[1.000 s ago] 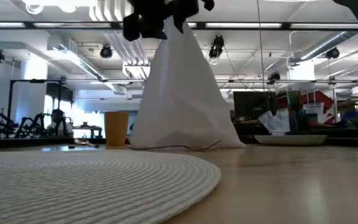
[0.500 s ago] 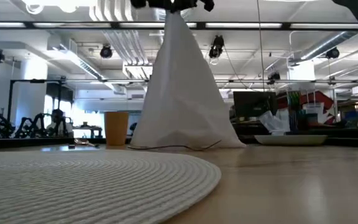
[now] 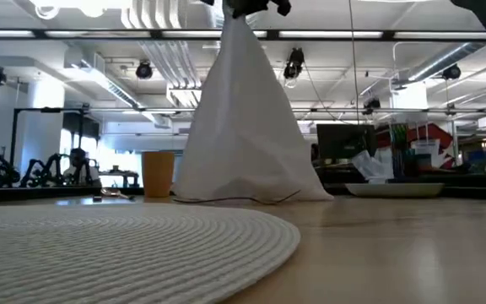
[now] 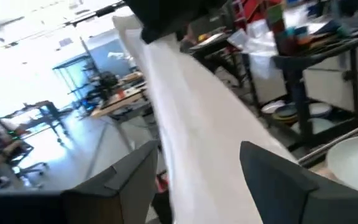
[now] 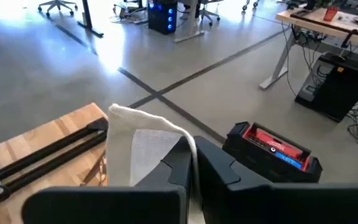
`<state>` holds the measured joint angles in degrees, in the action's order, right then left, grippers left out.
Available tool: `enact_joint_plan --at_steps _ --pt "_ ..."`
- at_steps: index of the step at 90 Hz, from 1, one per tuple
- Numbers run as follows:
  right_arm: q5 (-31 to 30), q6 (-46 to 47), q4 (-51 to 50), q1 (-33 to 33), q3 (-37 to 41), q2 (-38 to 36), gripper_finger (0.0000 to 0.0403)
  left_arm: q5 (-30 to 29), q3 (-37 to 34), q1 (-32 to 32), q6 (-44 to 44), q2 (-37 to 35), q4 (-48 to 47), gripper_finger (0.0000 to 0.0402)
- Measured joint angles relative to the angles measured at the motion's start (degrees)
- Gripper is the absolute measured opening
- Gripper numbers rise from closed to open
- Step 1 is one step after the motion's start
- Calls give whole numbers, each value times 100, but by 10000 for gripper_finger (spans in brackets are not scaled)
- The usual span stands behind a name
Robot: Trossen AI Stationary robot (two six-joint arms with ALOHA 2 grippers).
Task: Set table place
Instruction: Fold the white napkin
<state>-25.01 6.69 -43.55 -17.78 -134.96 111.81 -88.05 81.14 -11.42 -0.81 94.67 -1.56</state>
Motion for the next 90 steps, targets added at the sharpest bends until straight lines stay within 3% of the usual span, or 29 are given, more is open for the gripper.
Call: enact_joint_plan --at_steps 52,73,90 --pt "115 -16 18 0 -2 -4 0 379 -1005 673 1286 -374 -22 204" --pt "118 -30 67 0 -4 -4 0 1284 -1423 959 1906 -542 -28 185" --pt "113 -73 77 -15 -4 -4 0 1423 -1639 1117 2025 -549 -41 175"
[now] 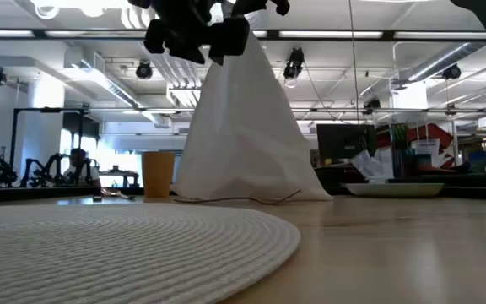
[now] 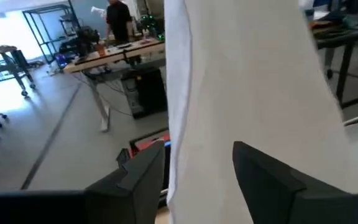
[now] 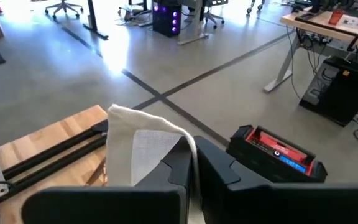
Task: Set table place
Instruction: Fold the white napkin
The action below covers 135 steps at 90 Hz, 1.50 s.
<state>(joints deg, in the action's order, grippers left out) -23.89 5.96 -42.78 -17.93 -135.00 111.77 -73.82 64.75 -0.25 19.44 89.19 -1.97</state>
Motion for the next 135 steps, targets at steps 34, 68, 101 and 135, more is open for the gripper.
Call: enact_joint_plan --at_steps 34,68,101,135 --pt "-12 -17 27 -9 0 0 0 1053 -526 222 1798 35 -949 176" --pt "-12 -7 28 -11 0 0 0 1622 -1353 214 3362 35 -1012 165" --pt "-16 -2 28 -11 0 0 0 2096 -2069 212 4111 39 -588 159" --pt "-17 87 84 -11 0 0 0 2395 -2136 223 4138 398 -296 166"
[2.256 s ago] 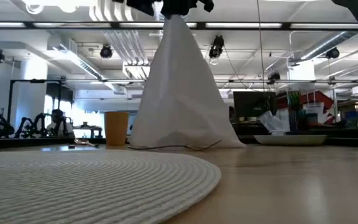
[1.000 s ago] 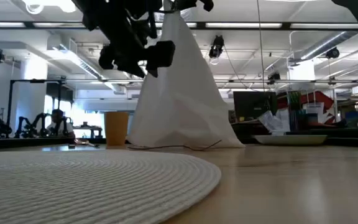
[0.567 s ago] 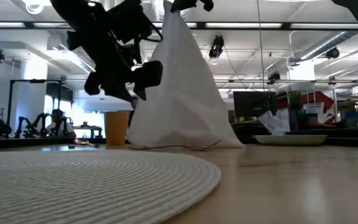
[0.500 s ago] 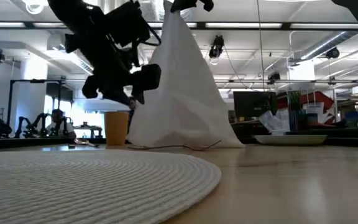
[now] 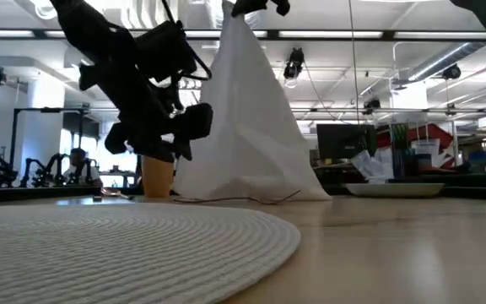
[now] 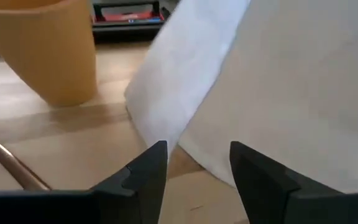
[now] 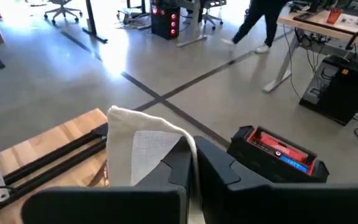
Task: Set table place
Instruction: Fold the white napkin
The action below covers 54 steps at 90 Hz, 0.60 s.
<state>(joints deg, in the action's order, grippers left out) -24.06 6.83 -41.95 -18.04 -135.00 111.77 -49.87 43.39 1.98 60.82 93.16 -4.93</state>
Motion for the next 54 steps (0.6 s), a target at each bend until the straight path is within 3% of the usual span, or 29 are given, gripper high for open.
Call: enact_joint_plan --at_steps 31,44,54 --pt "-2 -48 47 0 0 -2 0 -41 52 39 143 194 -7 158" --pt "-2 -48 36 0 0 -2 0 -52 -47 108 259 195 -21 119" --pt "0 -48 21 0 0 -23 0 209 -199 210 688 193 -20 56"
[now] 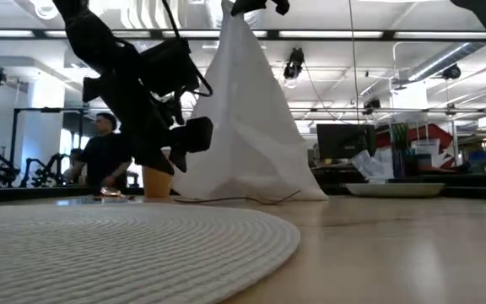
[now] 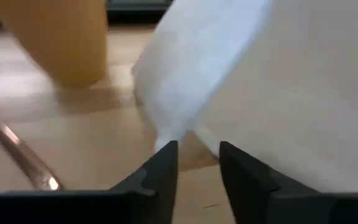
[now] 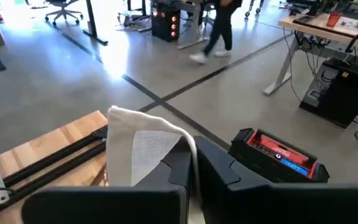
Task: Set table place
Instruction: Fold the white napkin
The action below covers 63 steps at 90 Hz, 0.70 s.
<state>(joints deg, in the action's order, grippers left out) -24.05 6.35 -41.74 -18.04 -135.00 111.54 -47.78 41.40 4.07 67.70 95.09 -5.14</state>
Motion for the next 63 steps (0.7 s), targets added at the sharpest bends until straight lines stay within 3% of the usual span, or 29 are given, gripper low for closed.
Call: enact_joint_plan --at_steps 6,14,37,63 --pt "0 0 11 2 0 -14 0 321 -137 52 253 -3 77 16" --pt "-2 0 9 0 0 -43 0 529 -297 62 357 -3 360 4" --pt "-2 2 9 0 0 -54 0 604 -297 70 291 -31 712 0" --pt "-2 2 9 0 0 -54 0 792 38 20 -754 -641 508 0"
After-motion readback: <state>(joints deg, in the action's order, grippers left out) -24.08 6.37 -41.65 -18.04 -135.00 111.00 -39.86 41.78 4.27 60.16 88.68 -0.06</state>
